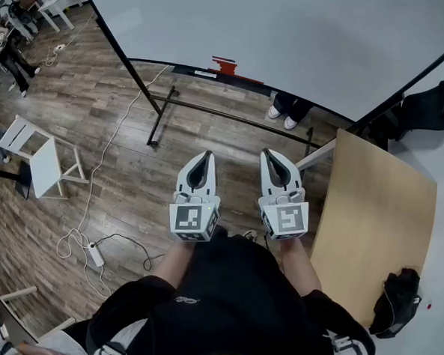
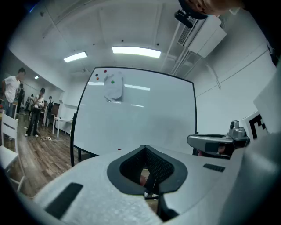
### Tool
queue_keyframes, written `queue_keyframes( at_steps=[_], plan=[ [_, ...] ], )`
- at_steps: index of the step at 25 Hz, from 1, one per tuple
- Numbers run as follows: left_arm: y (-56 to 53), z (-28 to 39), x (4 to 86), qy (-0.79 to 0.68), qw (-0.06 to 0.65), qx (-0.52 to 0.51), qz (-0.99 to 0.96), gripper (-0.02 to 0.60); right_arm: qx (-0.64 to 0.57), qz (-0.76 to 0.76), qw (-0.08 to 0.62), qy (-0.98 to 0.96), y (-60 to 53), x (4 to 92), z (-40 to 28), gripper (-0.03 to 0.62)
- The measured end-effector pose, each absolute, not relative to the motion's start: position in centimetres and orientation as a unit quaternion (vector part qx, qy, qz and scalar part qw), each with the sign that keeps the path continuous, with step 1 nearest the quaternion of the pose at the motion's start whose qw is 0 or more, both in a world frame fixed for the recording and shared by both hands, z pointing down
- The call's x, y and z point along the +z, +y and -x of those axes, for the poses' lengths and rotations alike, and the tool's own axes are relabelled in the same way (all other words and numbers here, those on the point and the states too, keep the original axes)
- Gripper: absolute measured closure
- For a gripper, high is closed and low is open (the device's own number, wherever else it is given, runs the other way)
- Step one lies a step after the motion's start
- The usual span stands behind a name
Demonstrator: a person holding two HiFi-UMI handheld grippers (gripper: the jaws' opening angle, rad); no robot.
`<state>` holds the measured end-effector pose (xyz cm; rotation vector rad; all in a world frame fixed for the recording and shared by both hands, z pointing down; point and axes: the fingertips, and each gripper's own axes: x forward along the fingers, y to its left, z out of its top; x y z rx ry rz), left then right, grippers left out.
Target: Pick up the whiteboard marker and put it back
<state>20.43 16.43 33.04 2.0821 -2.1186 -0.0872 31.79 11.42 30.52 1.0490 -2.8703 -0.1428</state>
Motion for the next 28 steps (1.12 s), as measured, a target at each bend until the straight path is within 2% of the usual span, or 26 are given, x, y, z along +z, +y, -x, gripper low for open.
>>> queue_keyframes(
  at_steps=[10, 22, 28],
  plan=[
    [17.0, -16.5, 33.9, -0.707, 0.094, -0.031, -0.7, 0.575, -0.053, -0.329, 0.049, -0.941, 11.9, 31.2, -26.9, 0.592],
    [19.1, -7.6, 35.4, -0.709, 0.105, -0.028, -0.697, 0.575, -0.066, -0.324, 0.065, -0.942, 13.0, 32.3, -18.2, 0.592],
    [20.1, -5.3, 36.7, -0.713, 0.118, -0.033, -0.69, 0.575, -0.07, -0.316, 0.072, -0.944, 13.5, 32.7, -15.6, 0.592]
  ],
)
